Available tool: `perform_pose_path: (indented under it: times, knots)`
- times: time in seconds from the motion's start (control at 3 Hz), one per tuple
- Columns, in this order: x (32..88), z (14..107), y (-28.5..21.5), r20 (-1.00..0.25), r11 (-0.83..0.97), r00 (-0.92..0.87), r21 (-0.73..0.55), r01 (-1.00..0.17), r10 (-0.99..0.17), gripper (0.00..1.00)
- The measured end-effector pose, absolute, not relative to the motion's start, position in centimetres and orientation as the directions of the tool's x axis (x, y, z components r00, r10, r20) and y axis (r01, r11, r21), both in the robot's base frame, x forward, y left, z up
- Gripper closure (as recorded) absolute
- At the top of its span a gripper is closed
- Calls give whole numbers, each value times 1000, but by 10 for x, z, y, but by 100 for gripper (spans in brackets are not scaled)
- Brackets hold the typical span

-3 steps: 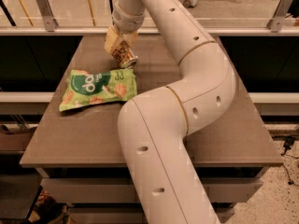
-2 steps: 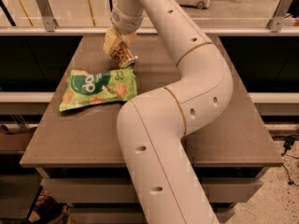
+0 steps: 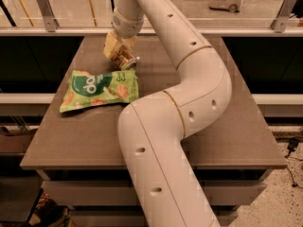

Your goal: Knock orange can over

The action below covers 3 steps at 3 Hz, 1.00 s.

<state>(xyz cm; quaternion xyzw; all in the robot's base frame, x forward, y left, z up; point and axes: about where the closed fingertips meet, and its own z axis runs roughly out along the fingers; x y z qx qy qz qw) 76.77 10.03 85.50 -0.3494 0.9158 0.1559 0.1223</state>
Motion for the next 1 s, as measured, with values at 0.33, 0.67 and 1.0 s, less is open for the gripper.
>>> perform_pose_path:
  times: [0.33,0.67,1.0]
  knots:
    - [768,846,104,-329,696,-722,214,-685,-609,100]
    - [768,840,107,-326,687,-718,225,-691,-615,100]
    - [774,838,112,-344,688,-716,222,-690,-607,82]
